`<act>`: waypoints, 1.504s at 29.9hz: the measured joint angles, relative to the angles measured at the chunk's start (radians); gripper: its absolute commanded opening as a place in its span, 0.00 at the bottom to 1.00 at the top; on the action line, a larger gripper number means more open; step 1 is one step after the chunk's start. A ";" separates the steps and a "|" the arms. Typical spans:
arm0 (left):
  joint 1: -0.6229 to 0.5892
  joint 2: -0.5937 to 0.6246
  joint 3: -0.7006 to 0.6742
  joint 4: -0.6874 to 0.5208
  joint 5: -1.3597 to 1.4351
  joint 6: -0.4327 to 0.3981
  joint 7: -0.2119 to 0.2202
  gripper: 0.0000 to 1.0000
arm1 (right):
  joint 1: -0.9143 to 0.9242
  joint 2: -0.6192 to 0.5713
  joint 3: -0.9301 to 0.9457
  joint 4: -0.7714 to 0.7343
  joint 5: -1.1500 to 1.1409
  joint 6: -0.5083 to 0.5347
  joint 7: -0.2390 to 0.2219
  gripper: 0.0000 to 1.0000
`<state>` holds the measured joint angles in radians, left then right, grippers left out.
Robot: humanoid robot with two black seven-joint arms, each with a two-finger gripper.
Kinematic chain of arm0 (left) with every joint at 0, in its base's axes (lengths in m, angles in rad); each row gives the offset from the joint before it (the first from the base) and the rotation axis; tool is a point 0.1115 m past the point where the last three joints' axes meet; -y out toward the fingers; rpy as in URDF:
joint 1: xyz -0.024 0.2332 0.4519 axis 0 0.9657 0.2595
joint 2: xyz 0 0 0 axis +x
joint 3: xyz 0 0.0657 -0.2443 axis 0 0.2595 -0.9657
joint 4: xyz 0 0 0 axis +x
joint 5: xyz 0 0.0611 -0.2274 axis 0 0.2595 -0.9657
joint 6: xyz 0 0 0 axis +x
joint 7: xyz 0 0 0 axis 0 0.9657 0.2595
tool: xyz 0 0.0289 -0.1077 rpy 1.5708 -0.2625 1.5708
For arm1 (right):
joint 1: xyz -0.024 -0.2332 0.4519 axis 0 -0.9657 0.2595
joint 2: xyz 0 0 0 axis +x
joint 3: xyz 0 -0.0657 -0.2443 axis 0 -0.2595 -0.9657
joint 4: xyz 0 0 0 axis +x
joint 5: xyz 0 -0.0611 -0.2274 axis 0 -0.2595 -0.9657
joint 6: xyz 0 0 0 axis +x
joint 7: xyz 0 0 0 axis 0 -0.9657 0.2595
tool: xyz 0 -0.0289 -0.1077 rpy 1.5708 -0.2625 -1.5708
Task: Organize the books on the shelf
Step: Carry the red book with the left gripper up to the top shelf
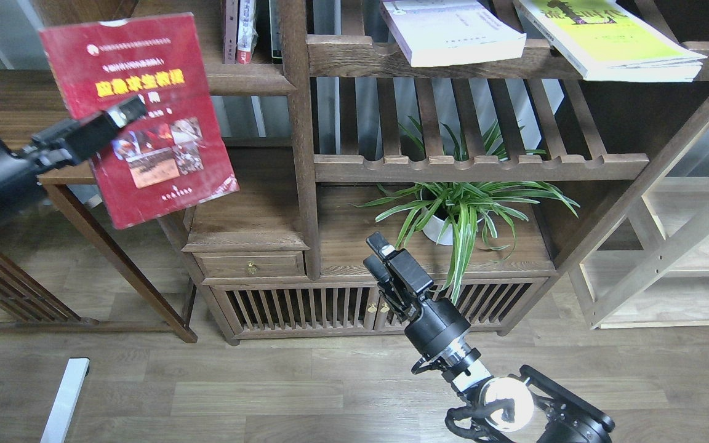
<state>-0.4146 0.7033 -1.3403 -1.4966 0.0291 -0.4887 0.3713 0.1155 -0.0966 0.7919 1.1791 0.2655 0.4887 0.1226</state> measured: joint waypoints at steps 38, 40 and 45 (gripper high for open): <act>-0.222 -0.068 -0.074 0.037 0.226 0.263 -0.046 0.00 | 0.028 0.021 -0.019 -0.053 -0.052 0.000 -0.001 0.84; -0.233 -0.075 -0.067 0.037 0.232 0.296 -0.054 0.00 | 0.027 0.021 -0.020 -0.053 -0.051 0.000 -0.001 0.84; -0.299 -0.102 -0.038 0.041 0.245 0.383 -0.057 0.00 | 0.027 0.021 -0.020 -0.053 -0.051 0.000 -0.001 0.84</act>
<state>-0.7136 0.6012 -1.3778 -1.4556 0.2743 -0.1056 0.3144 0.1428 -0.0759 0.7716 1.1259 0.2147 0.4887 0.1212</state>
